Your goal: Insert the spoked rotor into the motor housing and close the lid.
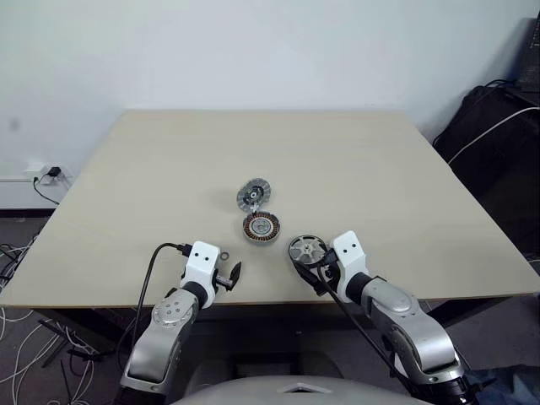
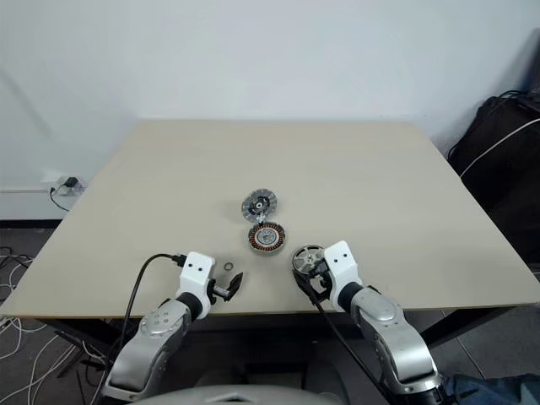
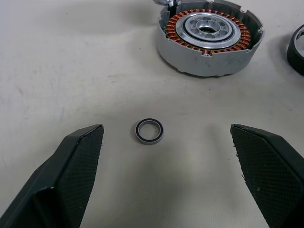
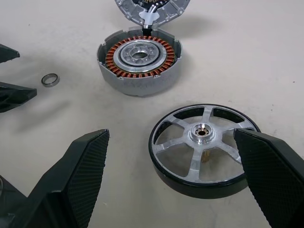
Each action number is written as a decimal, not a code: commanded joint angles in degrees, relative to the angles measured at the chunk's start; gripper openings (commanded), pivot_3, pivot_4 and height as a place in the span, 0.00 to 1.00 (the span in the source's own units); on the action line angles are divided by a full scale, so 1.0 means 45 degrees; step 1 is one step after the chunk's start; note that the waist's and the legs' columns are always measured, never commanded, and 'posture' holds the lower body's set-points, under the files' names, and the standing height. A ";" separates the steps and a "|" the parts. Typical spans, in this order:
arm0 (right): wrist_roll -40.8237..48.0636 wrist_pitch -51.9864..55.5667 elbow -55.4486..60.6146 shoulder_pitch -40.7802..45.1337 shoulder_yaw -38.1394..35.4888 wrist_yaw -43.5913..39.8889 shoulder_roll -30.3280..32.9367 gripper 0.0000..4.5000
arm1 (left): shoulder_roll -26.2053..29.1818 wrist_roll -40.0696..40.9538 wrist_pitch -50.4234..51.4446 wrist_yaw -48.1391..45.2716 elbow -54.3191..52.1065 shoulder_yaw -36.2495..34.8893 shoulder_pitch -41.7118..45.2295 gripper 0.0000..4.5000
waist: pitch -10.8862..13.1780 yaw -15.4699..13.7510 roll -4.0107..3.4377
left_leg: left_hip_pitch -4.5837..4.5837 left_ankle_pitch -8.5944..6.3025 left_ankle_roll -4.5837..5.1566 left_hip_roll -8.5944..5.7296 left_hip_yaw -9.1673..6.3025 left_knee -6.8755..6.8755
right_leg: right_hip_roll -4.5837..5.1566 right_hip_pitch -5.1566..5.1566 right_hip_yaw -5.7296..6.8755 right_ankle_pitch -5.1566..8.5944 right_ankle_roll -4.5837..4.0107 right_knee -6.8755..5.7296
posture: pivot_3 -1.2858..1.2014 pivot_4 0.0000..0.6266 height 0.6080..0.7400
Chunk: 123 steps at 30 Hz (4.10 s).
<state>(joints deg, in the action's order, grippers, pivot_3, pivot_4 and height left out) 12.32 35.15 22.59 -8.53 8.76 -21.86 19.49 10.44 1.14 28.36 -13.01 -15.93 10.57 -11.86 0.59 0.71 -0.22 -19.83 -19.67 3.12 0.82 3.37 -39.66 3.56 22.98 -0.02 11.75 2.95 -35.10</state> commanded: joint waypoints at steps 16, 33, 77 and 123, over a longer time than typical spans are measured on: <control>-0.0069 -0.0449 0.0304 0.0120 0.0061 -0.0209 -0.0038 0.99 | -0.0207 -0.0003 0.0266 0.0128 0.0242 -0.0028 0.0622 1.00 | 0.0001 -0.0002 0.0002 | 0.0001 0.0000 0.0000 0.0002 0.0001 0.0000 | 0.0000 -0.0002 0.0000 0.0000 0.0000 0.0000 | 0.52 0.00 1.00; -0.0107 -0.0721 0.0356 0.0129 0.0227 -0.0220 -0.0045 0.99 | -0.0447 -0.0331 0.1164 0.0260 0.3341 0.0184 0.2919 1.00 | 0.0004 -0.0013 0.0009 | 0.0023 0.0007 -0.0010 -0.0040 -0.0013 -0.0005 | -0.0004 -0.0034 0.0005 -0.0004 0.0006 0.0000 | 0.52 0.00 1.00; -0.0291 -0.0860 0.0165 0.0561 0.0527 -0.0082 -0.0489 1.00 | -0.1821 -0.0129 -0.0351 -0.0400 0.5291 0.0551 0.6574 0.15 | 0.0019 -0.0014 0.0050 | 0.0000 0.0040 -0.0053 -0.0056 -0.0026 -0.0008 | -0.0004 -0.0031 0.0008 -0.0015 0.0020 0.0017 | 0.52 0.00 1.00; -0.0611 -0.0686 -0.0414 0.1316 0.0897 -0.0173 -0.1071 1.00 | -0.1062 0.0469 -0.0918 -0.0901 0.1693 -0.0062 0.3202 0.00 | 0.0022 -0.0007 0.0050 | -0.0002 0.0023 -0.0023 -0.0047 -0.0028 -0.0010 | 0.0000 -0.0029 0.0004 -0.0023 0.0031 0.0021 | 0.52 0.00 1.00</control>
<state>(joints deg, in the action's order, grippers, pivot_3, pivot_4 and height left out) 9.56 31.98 20.15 -4.34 12.53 -22.80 15.08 5.42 3.35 25.92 -17.40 -4.87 10.60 2.29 0.69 0.68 0.01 -19.83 -19.57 3.02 0.62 3.24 -39.70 3.56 22.85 0.00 11.65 3.08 -35.01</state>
